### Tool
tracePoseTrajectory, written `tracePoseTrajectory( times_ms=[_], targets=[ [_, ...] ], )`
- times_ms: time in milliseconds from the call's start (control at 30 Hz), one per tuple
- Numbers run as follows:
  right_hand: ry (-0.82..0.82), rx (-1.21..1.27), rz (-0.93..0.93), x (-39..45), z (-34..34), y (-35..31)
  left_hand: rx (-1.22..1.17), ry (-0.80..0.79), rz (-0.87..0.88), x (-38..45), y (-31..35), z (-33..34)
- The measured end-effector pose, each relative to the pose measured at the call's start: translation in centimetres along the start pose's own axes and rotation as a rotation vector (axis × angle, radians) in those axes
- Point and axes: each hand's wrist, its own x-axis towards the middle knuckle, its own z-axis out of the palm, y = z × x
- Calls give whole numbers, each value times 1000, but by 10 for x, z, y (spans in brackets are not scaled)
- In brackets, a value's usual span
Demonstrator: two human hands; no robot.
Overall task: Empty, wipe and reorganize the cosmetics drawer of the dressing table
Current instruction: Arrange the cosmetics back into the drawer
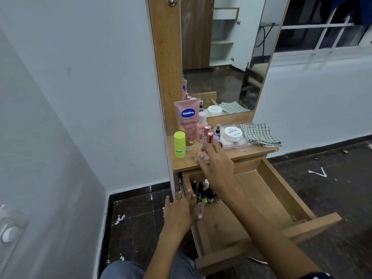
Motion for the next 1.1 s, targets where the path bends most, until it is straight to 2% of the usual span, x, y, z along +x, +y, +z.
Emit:
tracePoseTrajectory(
  times_ms=[133,233,367,533,700,933,1100],
  targets=[
    [-19,21,-17,-12,-3,1,8,11,0,0,0,1],
    [-57,149,78,-16,-17,4,8,6,1,1,-2,3],
    [-276,481,283,-26,-46,23,-3,-9,14,3,-4,4],
    [-567,356,315,-51,-46,46,-42,45,24,3,-6,8],
    [-750,344,260,-72,-18,44,-54,51,30,2,-6,9],
    [-780,66,87,-77,-10,32,-36,51,32,2,-5,7],
    [-777,108,164,-81,-14,26,-52,60,20,2,-5,8]
  ],
)
